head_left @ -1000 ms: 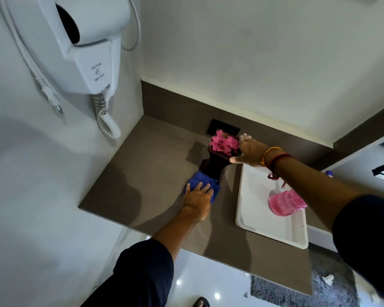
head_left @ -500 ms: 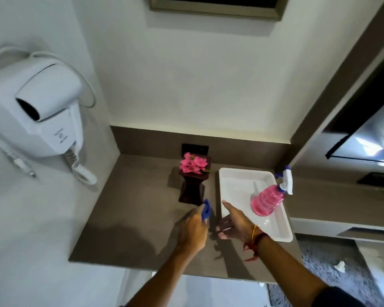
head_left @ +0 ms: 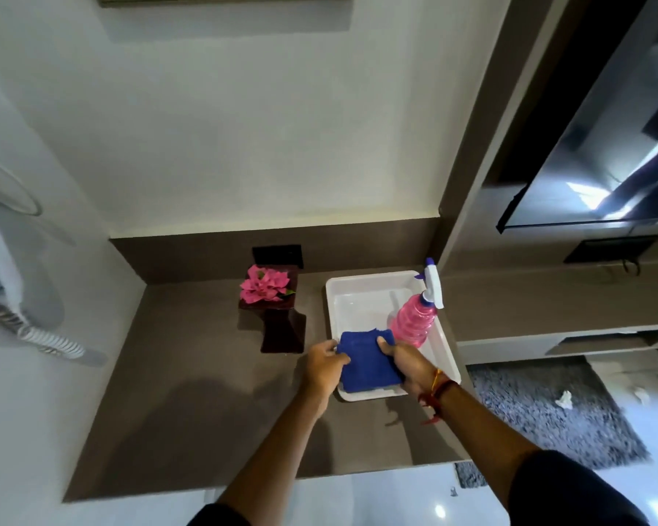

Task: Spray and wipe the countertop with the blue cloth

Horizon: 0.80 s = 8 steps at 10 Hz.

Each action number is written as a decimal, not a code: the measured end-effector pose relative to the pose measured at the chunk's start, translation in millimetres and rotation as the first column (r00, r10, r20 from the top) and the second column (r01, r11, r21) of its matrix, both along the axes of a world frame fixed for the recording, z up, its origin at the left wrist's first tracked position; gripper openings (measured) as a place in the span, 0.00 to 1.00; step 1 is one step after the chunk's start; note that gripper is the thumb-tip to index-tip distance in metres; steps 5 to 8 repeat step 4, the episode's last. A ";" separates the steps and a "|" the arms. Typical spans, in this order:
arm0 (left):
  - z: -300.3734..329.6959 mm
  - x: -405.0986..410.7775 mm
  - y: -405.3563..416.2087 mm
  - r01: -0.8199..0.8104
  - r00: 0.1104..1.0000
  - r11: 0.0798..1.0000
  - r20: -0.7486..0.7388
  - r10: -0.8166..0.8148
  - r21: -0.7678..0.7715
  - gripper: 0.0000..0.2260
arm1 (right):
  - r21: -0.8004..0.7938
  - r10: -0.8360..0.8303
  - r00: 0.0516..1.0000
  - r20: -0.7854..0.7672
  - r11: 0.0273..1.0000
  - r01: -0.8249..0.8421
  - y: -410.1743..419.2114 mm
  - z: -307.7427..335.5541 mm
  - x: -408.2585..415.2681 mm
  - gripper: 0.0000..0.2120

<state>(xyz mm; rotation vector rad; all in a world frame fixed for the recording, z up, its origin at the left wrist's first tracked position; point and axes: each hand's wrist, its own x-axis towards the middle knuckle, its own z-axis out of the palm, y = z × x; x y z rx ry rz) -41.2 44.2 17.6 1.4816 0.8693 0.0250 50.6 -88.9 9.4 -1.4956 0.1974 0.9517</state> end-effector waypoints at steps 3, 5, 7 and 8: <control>-21.5 30.3 -22.5 0.373 0.920 0.595 -0.365 -0.140 0.712 0.09 | -0.511 0.425 0.857 0.290 0.827 -0.237 -5.8 -17.0 15.2 0.14; -1.8 38.3 -25.6 0.339 0.939 0.530 -0.315 -0.138 0.777 0.07 | -0.521 0.496 0.784 0.373 0.811 -0.266 -0.9 5.8 19.4 0.16; -1.8 38.3 -25.6 0.339 0.939 0.530 -0.315 -0.138 0.777 0.07 | -0.521 0.496 0.784 0.373 0.811 -0.266 -0.9 5.8 19.4 0.16; -1.8 38.3 -25.6 0.339 0.939 0.530 -0.315 -0.138 0.777 0.07 | -0.521 0.496 0.784 0.373 0.811 -0.266 -0.9 5.8 19.4 0.16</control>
